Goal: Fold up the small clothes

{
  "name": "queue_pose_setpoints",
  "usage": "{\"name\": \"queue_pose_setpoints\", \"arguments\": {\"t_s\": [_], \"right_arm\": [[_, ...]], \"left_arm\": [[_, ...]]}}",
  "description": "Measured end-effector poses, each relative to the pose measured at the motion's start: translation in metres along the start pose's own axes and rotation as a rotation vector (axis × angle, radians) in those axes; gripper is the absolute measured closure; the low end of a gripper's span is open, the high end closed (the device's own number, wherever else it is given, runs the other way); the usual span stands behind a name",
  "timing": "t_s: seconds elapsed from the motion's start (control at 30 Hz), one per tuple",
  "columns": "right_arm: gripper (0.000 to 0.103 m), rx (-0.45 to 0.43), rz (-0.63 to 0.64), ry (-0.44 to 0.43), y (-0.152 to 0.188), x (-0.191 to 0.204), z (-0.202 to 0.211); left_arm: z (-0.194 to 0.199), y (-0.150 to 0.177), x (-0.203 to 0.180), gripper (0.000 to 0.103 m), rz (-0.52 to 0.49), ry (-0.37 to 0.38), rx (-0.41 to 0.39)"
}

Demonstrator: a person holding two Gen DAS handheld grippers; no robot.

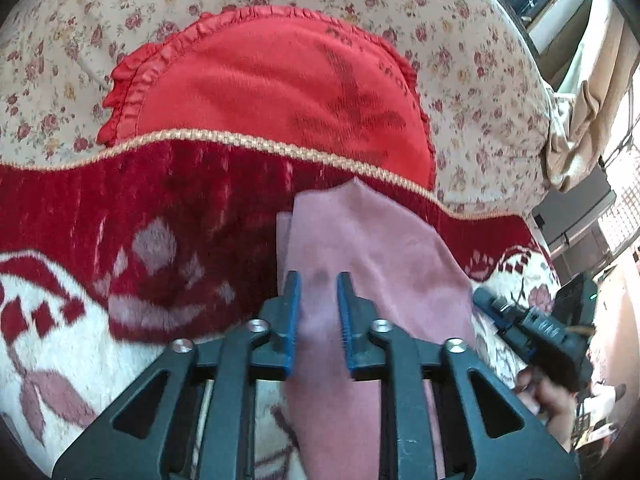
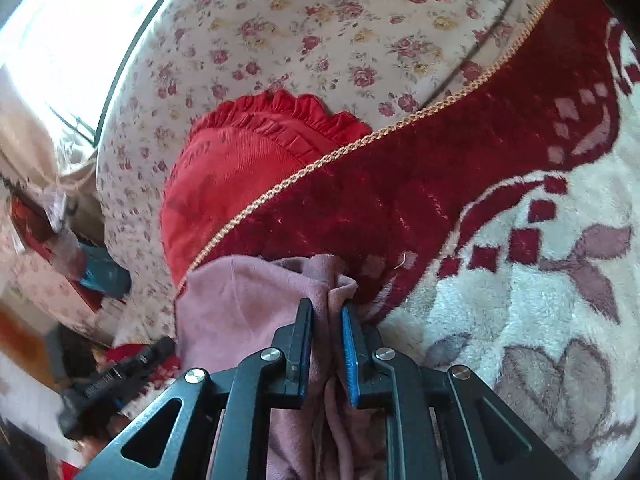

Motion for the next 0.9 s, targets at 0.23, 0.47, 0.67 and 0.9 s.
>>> {"name": "queue_pose_setpoints", "arguments": {"t_s": [0.23, 0.47, 0.67, 0.9], "right_arm": [[0.058, 0.041, 0.151, -0.031, 0.04, 0.019, 0.066], [0.057, 0.211, 0.31, -0.003, 0.111, 0.012, 0.076], [0.057, 0.344, 0.166, -0.065, 0.144, -0.017, 0.059], [0.081, 0.314, 0.069, -0.151, 0.151, -0.019, 0.055]], "left_arm": [[0.02, 0.068, -0.001, 0.062, 0.109, 0.08, 0.132], [0.028, 0.135, -0.017, 0.062, 0.086, 0.076, 0.236], [0.029, 0.152, -0.03, 0.059, 0.016, 0.059, 0.235], [0.025, 0.155, -0.039, 0.066, -0.017, 0.082, 0.23]]}}
Point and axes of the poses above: each gripper's, at about its wrist camera, not at the fingertips, and z roughly against the way its jaws point, x to its left, y to its underside, the point moved 7 cm from there along -z, roughly the way its jaws point, and after that the axes turned 3 degrees about x, right-handed, at the moved point
